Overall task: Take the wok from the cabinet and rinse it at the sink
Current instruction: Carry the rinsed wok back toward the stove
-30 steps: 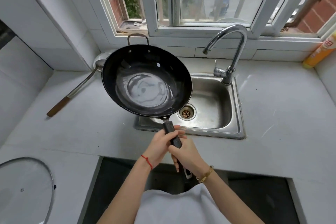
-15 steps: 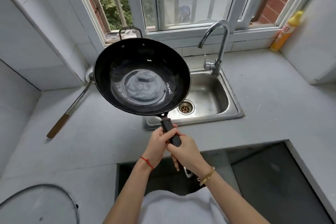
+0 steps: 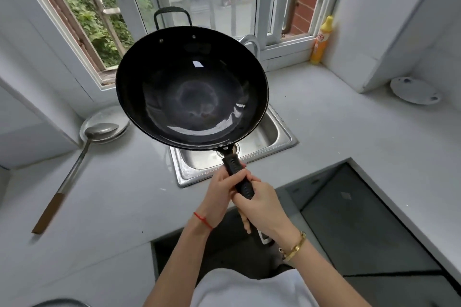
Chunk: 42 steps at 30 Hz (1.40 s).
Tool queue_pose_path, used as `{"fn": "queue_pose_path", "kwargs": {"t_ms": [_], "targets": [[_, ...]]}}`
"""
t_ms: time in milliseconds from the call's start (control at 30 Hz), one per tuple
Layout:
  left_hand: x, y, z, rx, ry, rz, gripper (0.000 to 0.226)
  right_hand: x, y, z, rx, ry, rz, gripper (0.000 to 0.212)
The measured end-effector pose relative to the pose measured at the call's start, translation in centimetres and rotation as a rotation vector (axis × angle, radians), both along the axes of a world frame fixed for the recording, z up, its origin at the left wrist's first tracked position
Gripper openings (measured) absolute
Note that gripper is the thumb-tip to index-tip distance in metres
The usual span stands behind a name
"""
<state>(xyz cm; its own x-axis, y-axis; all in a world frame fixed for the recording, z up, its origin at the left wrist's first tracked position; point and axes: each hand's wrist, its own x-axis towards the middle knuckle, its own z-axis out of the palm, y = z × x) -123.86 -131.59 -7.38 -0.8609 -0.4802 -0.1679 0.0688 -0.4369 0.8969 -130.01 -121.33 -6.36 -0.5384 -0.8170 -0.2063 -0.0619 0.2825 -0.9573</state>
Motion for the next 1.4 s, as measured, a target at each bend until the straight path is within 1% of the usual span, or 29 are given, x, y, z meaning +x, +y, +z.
{"fn": "queue_pose_path", "kwargs": {"t_ms": [100,200,533,700,833,1000,1133,1267,1400], "targets": [[-1.3,1.5,0.2,-0.013,0.0,-0.064,0.02,-0.3,1.9,0.2,-0.01,-0.001,-0.074,0.008],[-2.7,3.4,0.4,0.017,0.004,-0.13,0.026,-0.8,4.1,0.4,-0.003,0.011,-0.168,0.008],[-9.6,12.7,0.5,0.003,-0.027,-0.377,0.024,-4.5,13.9,0.6,0.005,-0.01,-0.455,0.009],[-13.6,18.4,0.1,0.042,-0.029,-0.504,0.018,-7.1,19.5,0.2,0.026,-0.01,-0.59,0.009],[-16.3,23.0,-0.9,0.077,-0.058,-0.593,0.021,-8.4,24.0,-0.3,0.037,-0.019,-0.684,0.008],[-18.5,28.1,-1.7,0.113,-0.075,-0.684,0.019,-9.4,28.8,-0.8,0.063,-0.021,-0.8,0.004],[-19.8,31.1,-2.1,0.126,-0.099,-0.769,0.018,-9.9,31.3,-1.4,0.077,-0.036,-0.899,0.007],[-21.1,33.0,-2.5,0.092,-0.167,-0.845,0.02,-10.0,32.7,-1.6,0.074,-0.049,-0.99,0.008],[-21.8,34.2,-2.6,0.111,-0.175,-0.963,0.022,-9.8,33.4,-1.7,0.073,-0.082,-1.104,0.013]]}}
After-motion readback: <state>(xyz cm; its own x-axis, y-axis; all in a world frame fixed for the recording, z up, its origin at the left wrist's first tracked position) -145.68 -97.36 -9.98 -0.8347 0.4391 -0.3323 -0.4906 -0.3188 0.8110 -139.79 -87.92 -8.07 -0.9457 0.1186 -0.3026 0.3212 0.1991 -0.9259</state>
